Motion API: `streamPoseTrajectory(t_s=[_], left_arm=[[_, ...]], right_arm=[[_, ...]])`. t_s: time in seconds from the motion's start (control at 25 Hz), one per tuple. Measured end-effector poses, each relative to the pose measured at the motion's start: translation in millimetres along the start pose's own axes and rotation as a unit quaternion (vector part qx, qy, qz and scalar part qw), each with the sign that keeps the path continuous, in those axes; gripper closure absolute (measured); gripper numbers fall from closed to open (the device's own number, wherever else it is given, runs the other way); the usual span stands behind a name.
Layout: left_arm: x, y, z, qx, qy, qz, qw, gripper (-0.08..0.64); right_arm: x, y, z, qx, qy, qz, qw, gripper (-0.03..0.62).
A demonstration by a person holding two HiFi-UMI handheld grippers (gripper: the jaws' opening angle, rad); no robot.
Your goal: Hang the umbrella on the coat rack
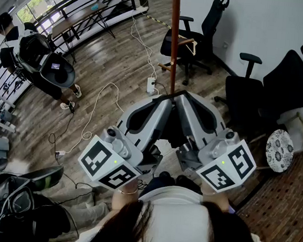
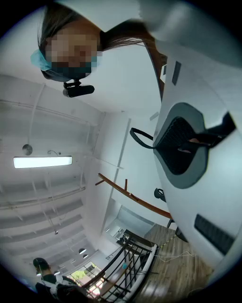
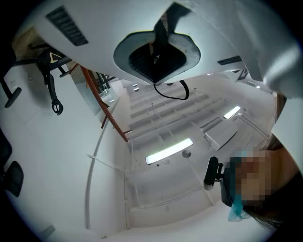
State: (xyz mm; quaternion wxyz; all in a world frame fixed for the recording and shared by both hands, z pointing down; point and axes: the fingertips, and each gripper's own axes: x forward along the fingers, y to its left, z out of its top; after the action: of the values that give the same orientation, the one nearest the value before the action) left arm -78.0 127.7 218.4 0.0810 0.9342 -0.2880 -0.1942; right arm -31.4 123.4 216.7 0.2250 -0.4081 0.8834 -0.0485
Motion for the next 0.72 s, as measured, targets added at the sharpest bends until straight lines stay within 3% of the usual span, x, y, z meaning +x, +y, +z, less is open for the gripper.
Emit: streamPoseTrajectory(t_s=[0.24,0.72], left_arm=[[-14.7,0.0,5.4,-0.007,-0.003,-0.002,1.0,0.552],[-8.7,9.8,3.6,-0.017,-0.009,-0.013,0.9997,0.552]], right_arm=[[1.3,15.5,-4.7,-0.01,-0.004,-0.009,1.0,0.56],[6.5,6.8,-6.0,-0.013,-0.013,-0.031,0.999,0.56]])
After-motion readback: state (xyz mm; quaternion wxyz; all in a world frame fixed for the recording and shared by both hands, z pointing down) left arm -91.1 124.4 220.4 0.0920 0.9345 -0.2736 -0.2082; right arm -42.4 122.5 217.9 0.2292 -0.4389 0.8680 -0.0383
